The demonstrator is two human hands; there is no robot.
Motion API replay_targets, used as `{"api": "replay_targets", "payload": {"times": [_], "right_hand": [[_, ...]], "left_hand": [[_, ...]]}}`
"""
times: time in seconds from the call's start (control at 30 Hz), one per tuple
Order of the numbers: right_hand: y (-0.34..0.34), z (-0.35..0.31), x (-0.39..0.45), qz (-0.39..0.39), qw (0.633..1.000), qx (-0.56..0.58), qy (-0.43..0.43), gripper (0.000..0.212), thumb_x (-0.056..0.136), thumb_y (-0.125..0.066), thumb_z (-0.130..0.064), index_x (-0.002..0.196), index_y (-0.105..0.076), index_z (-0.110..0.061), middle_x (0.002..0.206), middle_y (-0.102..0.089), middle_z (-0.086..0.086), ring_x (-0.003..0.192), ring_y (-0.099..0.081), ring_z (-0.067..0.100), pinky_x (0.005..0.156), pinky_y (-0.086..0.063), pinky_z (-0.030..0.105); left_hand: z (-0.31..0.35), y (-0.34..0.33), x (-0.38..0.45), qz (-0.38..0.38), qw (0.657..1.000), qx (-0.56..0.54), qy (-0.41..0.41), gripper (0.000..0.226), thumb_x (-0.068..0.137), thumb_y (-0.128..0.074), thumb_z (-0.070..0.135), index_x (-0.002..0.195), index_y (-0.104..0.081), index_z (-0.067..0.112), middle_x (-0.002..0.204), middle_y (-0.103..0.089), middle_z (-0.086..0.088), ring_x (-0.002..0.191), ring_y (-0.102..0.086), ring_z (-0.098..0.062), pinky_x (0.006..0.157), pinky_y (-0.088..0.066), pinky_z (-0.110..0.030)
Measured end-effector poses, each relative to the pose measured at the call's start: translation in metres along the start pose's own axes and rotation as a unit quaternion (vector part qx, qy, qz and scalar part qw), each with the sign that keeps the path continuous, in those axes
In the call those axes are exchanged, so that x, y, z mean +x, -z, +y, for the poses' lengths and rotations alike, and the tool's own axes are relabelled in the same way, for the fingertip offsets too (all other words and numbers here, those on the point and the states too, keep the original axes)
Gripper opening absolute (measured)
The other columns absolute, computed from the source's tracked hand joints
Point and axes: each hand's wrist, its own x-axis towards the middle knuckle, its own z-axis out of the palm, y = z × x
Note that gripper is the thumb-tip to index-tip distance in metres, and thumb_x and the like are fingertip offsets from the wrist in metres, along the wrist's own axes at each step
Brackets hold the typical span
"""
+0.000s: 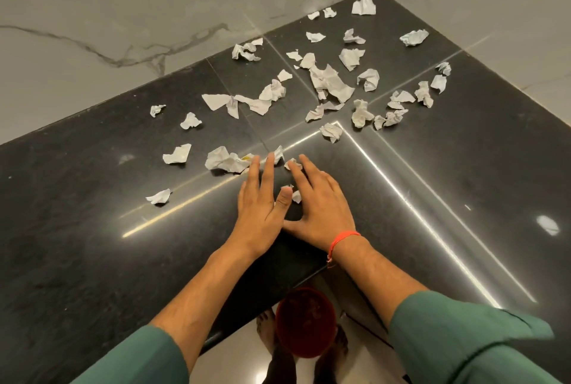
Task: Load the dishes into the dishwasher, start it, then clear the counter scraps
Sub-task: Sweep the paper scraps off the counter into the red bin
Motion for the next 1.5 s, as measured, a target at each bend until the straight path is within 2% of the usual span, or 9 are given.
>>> {"api": "replay_targets", "payload": {"times": [0.13,0.27,0.37,0.6,0.77,0.87,1.07,1.23,1.5], "right_hand": [[-0.002,-0.004,0.015,0.026,0.998,-0.020,-0.045,0.109,0.072,-0.049,-0.089,0.158,-0.020,-0.030,0.166,-0.017,0.005,0.149,-0.028,0.022,0.123,-0.023,0.041],[-0.001,-0.005,0.025,0.013,0.998,-0.045,-0.041,0.109,0.071,-0.046,-0.092,0.159,-0.018,-0.033,0.166,-0.016,0.004,0.151,-0.023,0.021,0.125,-0.019,0.042],[-0.001,-0.006,0.030,0.002,0.998,-0.055,-0.036,0.111,0.071,-0.044,-0.094,0.159,-0.014,-0.034,0.166,-0.015,0.003,0.152,-0.019,0.020,0.125,-0.017,0.043],[-0.001,-0.006,0.035,-0.007,0.998,-0.052,-0.026,0.116,0.068,-0.047,-0.095,0.159,-0.011,-0.034,0.167,-0.013,0.002,0.154,-0.016,0.017,0.125,-0.017,0.044],[-0.001,-0.006,0.033,-0.011,0.999,-0.046,-0.024,0.116,0.067,-0.047,-0.095,0.159,-0.007,-0.037,0.168,-0.011,0.001,0.153,-0.018,0.018,0.124,-0.018,0.046],[0.001,-0.007,0.034,-0.014,0.998,-0.048,-0.030,0.117,0.066,-0.047,-0.096,0.159,-0.006,-0.038,0.167,-0.011,0.001,0.153,-0.019,0.018,0.124,-0.019,0.046],[0.001,-0.008,0.034,-0.010,0.998,-0.059,-0.030,0.115,0.067,-0.045,-0.097,0.159,-0.009,-0.038,0.167,-0.013,0.000,0.151,-0.021,0.019,0.125,-0.018,0.044],[0.000,-0.009,0.035,-0.011,0.997,-0.071,-0.031,0.112,0.069,-0.045,-0.095,0.159,-0.015,-0.036,0.166,-0.015,0.000,0.149,-0.026,0.020,0.124,-0.020,0.045],[0.002,-0.012,0.038,-0.020,0.996,-0.078,-0.045,0.113,0.068,-0.046,-0.095,0.159,-0.015,-0.036,0.167,-0.012,0.000,0.147,-0.028,0.021,0.123,-0.021,0.043]], "left_hand": [[-0.027,0.037,0.000,0.192,0.981,-0.025,-0.009,0.067,0.101,-0.039,0.056,0.160,-0.017,0.033,0.168,-0.009,-0.002,0.155,-0.004,-0.010,0.125,-0.012,-0.040],[-0.087,0.085,0.012,0.297,0.940,0.044,0.162,0.064,0.104,-0.041,0.046,0.160,-0.022,0.022,0.167,-0.013,-0.013,0.154,-0.012,-0.022,0.124,-0.009,-0.052],[-0.117,0.102,0.022,0.256,0.938,0.057,0.228,0.065,0.105,-0.033,0.051,0.161,-0.017,0.022,0.168,-0.010,-0.012,0.156,-0.008,-0.022,0.125,-0.005,-0.050],[-0.084,0.069,0.054,0.107,0.992,0.071,-0.004,0.050,0.107,-0.029,0.047,0.148,-0.043,0.022,0.142,-0.051,-0.002,0.133,-0.046,-0.028,0.115,-0.033,-0.048],[-0.036,0.036,0.035,-0.001,0.995,-0.020,-0.097,0.049,0.108,-0.034,0.047,0.154,-0.032,0.032,0.160,-0.034,0.008,0.147,-0.031,-0.006,0.119,-0.030,-0.029],[-0.039,0.050,0.043,0.046,0.993,-0.054,-0.093,0.053,0.106,-0.037,0.044,0.155,-0.036,0.024,0.162,-0.031,0.006,0.150,-0.025,-0.004,0.120,-0.022,-0.019],[-0.108,0.135,0.115,0.227,0.971,-0.022,0.070,0.055,0.107,-0.040,0.040,0.153,-0.039,0.010,0.160,-0.034,-0.012,0.151,-0.024,-0.021,0.124,-0.015,-0.031],[-0.155,0.183,0.164,0.222,0.959,0.019,0.175,0.063,0.107,-0.032,0.047,0.155,-0.034,0.007,0.160,-0.036,-0.014,0.150,-0.028,-0.024,0.123,-0.019,-0.038],[-0.091,0.100,0.121,0.040,0.993,0.074,-0.082,0.057,0.104,-0.027,0.052,0.148,-0.043,0.020,0.142,-0.054,-0.004,0.123,-0.051,-0.021,0.108,-0.040,-0.048]]}}
